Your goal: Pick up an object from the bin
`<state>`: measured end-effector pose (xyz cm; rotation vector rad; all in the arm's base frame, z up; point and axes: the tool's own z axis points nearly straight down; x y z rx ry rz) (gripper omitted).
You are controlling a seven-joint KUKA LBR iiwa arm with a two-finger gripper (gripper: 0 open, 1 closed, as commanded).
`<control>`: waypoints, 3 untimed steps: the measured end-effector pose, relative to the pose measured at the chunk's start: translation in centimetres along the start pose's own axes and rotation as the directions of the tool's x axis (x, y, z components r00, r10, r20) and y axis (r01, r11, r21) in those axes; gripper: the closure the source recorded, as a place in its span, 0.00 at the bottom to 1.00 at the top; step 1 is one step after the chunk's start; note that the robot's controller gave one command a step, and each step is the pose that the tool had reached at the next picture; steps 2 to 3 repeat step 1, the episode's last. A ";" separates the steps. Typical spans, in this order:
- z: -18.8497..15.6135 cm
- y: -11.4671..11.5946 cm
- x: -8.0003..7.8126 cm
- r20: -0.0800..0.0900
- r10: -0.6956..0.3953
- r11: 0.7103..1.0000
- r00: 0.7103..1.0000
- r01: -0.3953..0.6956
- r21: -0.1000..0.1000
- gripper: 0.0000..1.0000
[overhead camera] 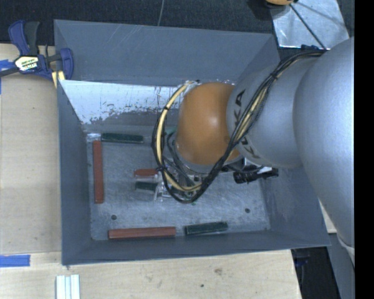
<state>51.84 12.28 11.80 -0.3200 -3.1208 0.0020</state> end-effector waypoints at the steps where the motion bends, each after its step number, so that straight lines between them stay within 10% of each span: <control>1: -9.3 -0.2 -0.2 0.006 -0.026 1.000 1.000 0.026 -0.002 1.00; 3: -9.3 -0.2 -0.2 0.006 -0.026 1.000 1.000 0.026 -0.002 1.00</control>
Offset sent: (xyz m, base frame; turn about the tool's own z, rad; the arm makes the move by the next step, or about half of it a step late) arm 0.0000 0.0000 0.0000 0.0000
